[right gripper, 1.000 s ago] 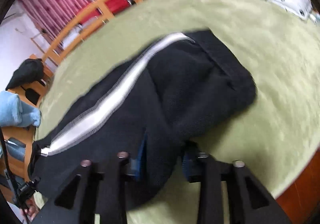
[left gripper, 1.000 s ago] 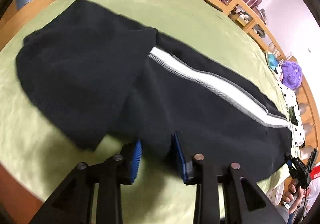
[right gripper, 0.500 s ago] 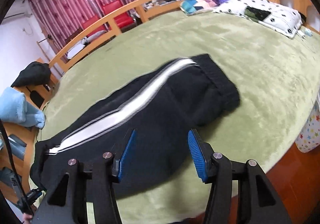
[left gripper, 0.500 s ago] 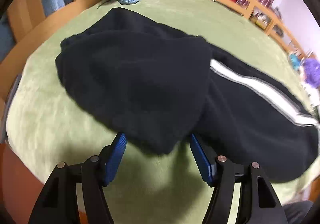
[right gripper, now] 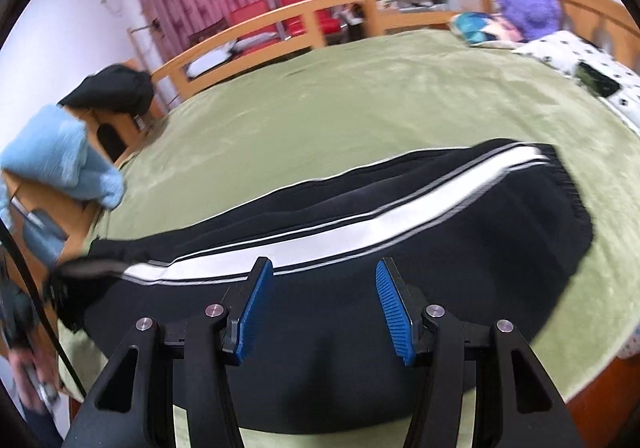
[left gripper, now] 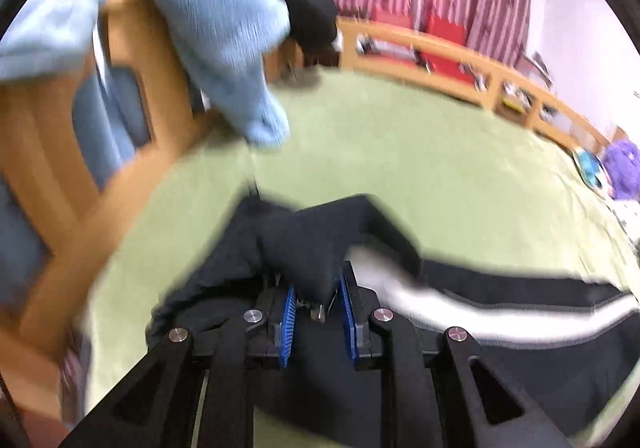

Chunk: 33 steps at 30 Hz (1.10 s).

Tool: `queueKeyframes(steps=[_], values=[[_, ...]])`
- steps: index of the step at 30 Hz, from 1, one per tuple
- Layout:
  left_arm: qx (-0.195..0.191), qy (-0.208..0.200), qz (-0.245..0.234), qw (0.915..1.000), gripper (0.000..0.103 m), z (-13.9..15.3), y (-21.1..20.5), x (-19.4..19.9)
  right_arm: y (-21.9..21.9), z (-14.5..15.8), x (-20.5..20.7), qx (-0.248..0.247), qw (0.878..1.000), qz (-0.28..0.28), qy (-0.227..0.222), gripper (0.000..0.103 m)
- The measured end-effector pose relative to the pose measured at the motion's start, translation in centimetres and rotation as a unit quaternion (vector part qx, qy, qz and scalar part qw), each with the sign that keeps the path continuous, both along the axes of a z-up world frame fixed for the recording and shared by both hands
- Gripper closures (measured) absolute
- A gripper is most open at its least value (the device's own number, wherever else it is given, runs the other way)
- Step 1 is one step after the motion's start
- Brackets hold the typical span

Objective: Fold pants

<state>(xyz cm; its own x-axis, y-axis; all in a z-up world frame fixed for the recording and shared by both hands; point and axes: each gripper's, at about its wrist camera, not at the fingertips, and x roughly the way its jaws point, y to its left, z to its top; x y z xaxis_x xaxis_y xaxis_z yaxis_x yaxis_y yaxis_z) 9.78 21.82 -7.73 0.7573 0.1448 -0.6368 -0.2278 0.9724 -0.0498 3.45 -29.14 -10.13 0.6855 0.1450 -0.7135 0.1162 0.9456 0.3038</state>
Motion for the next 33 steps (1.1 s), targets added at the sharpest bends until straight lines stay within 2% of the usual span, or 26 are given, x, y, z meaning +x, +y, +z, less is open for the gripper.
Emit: queueKeyframes(steps=[2, 4, 8, 10, 12, 13, 15, 17, 19, 23, 25, 27, 29, 33], values=[[0.027, -0.01, 0.012, 0.9995, 0.084, 0.8, 0.4, 2.5, 1.1, -0.6, 0.7, -0.008, 1.0, 0.017, 0.014, 0.05], [0.004, -0.017, 0.007, 0.9998, 0.084, 1.0, 1.0, 5.0, 1.5, -0.9, 0.9, -0.008, 1.0, 0.023, 0.02, 0.05], [0.018, -0.007, 0.01, 0.9998, 0.082, 0.0, 0.5, 7.3, 1.3, -1.5, 1.5, 0.011, 0.999, 0.024, 0.032, 0.05], [0.023, 0.005, 0.014, 0.9996, 0.07, -0.8, 0.3, 6.9, 1.2, -2.2, 2.1, 0.022, 0.998, 0.021, 0.048, 0.05], [0.029, 0.013, 0.019, 0.9993, 0.037, -1.6, 0.3, 5.9, 1.0, -2.7, 2.4, 0.035, 0.998, 0.022, 0.057, 0.05], [0.038, 0.015, 0.025, 0.9988, 0.033, -2.0, 0.6, 5.3, 1.0, -2.9, 2.5, 0.038, 0.997, 0.023, 0.06, 0.05], [0.058, 0.022, 0.041, 0.9972, 0.031, -3.1, 1.0, 4.4, 1.3, -3.0, 2.6, 0.036, 0.997, 0.031, 0.066, 0.05], [0.059, 0.036, 0.039, 0.9969, 0.031, -4.1, 1.2, 3.3, 1.7, -3.0, 2.8, 0.031, 0.997, 0.036, 0.067, 0.05], [0.042, 0.058, 0.04, 0.9966, 0.031, -5.2, 1.4, 2.6, 1.9, -3.0, 2.8, 0.027, 0.997, 0.039, 0.068, 0.05], [-0.012, 0.083, 0.004, 0.9965, 0.031, -6.7, 0.4, 1.5, 1.5, -2.4, 2.7, 0.015, 0.998, 0.04, 0.054, 0.05], [-0.021, 0.086, -0.009, 0.996, 0.031, -7.0, -0.6, 1.2, 1.5, -1.5, 3.0, -0.03, 0.998, 0.046, 0.032, 0.049], [-0.031, 0.09, -0.026, 0.9952, 0.031, -7.3, -1.7, 1.2, 1.6, -0.9, 4.1, -0.089, 0.993, 0.072, 0.011, 0.035], [-0.037, 0.094, -0.041, 0.9941, 0.031, -7.5, -2.8, 1.3, 1.8, -0.9, 5.8, -0.13, 0.987, 0.092, -0.002, 0.031], [-0.037, 0.097, -0.058, 0.9929, 0.031, -7.6, -5.5, 1.6, 3.4, -3.3, 10.3, -0.119, 0.974, 0.192, 0.0, 0.03]])
